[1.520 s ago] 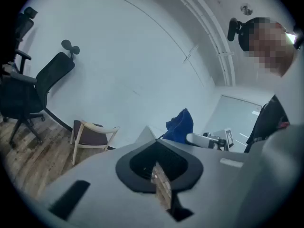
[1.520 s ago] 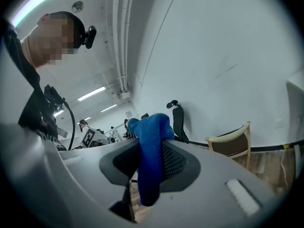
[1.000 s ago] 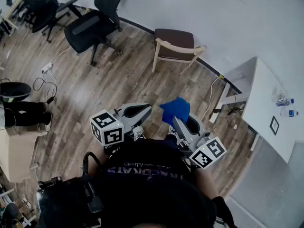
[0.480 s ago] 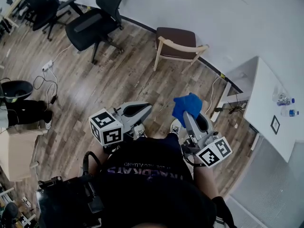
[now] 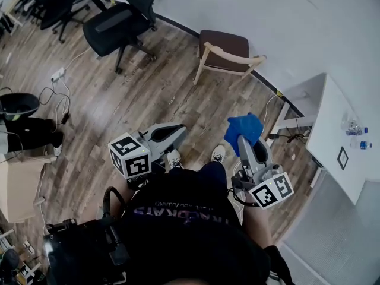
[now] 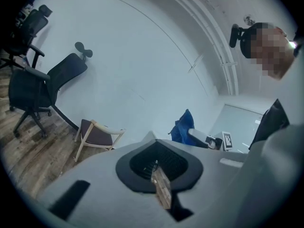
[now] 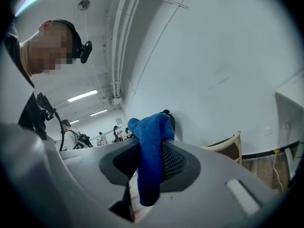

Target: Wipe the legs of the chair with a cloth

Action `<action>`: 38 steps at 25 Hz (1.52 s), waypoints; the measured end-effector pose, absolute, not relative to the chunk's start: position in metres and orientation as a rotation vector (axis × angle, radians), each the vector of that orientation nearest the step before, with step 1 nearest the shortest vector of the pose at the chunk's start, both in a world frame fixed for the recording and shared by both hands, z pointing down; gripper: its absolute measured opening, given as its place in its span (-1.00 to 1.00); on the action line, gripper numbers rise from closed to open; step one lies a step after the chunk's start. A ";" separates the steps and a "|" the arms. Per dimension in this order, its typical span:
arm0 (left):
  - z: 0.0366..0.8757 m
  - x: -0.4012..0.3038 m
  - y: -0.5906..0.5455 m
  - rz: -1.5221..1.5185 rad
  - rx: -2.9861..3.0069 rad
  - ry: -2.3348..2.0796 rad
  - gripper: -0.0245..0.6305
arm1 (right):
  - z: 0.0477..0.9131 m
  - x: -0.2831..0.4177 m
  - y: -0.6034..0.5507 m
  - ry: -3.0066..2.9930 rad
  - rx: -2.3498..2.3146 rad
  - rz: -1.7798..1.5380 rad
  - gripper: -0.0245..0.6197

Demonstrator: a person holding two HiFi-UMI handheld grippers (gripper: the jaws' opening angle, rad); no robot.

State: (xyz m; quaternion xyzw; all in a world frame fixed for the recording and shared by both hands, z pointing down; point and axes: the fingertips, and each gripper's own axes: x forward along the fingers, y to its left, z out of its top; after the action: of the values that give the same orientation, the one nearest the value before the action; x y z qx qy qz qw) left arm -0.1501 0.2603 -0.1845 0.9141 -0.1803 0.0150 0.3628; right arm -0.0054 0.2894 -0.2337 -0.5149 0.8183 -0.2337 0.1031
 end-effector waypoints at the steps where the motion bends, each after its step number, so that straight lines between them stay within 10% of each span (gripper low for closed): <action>1: -0.185 -0.150 0.258 0.021 2.339 -0.465 -0.91 | -0.233 -0.005 0.288 2.419 -1.518 -0.696 -0.58; 38: -0.126 0.021 0.084 -0.075 2.173 -0.845 -0.91 | -0.140 0.165 0.052 2.738 -1.116 -0.876 -0.58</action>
State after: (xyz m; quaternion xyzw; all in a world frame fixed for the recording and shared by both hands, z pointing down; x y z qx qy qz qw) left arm 0.0212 0.0842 -0.1259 0.8563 -0.3329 -0.0296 0.3937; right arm 0.1646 0.0524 -0.1399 -0.3618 0.8875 -0.2839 0.0291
